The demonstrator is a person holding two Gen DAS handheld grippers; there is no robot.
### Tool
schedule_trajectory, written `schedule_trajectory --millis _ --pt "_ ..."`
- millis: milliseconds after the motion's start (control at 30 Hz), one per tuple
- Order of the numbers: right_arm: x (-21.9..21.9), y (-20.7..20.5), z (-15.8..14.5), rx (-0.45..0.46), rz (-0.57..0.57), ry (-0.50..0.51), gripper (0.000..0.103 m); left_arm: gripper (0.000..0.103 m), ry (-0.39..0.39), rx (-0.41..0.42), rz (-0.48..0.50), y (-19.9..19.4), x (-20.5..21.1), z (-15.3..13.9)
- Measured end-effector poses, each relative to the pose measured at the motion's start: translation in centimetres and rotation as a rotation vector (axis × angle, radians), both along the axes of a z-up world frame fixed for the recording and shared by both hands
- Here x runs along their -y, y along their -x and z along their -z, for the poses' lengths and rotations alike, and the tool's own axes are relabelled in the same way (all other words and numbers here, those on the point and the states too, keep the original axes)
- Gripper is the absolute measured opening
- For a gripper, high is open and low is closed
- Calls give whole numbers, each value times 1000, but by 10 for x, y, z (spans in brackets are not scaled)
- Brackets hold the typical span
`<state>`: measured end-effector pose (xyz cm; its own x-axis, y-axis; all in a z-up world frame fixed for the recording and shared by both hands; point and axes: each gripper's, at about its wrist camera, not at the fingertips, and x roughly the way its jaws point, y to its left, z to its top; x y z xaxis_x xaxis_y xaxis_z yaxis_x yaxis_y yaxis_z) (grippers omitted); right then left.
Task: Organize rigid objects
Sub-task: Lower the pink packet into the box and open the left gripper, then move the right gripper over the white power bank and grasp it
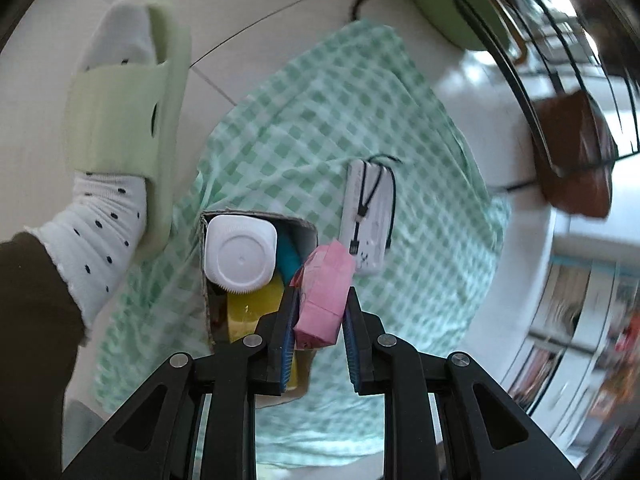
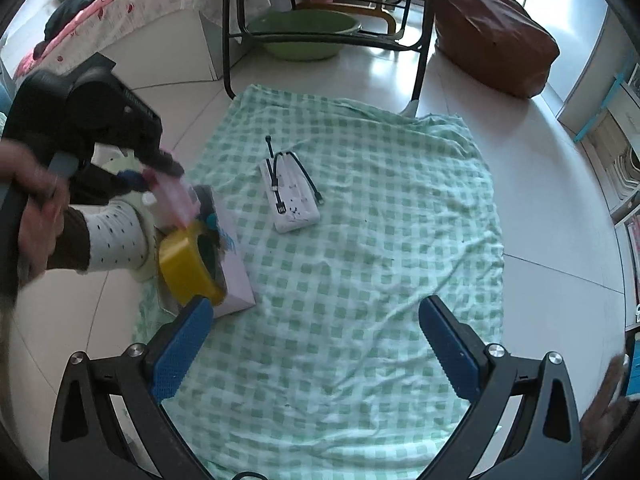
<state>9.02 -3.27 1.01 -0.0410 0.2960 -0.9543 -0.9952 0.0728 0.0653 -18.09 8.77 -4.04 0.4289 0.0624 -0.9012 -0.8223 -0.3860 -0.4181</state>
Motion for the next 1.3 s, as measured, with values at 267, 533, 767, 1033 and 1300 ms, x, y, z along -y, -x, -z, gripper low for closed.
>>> schedule_trajectory --millis 267,533,767,1033,1300 --pt "-2 2 13 10 -21 28 103 18 6 -56 -59 -4 7 18" --pt "-1 5 26 22 -52 62 103 21 48 -149 54 -30 6 37" --pt "-3 -5 46 26 -35 108 103 81 -64 -211 129 -30 9 0" --pt "-21 -19 74 -19 -79 180 102 81 -220 -296 388 -61 36 -63" --pt "-51 -27 107 -93 -83 293 93 81 -355 -340 508 -58 65 -103"
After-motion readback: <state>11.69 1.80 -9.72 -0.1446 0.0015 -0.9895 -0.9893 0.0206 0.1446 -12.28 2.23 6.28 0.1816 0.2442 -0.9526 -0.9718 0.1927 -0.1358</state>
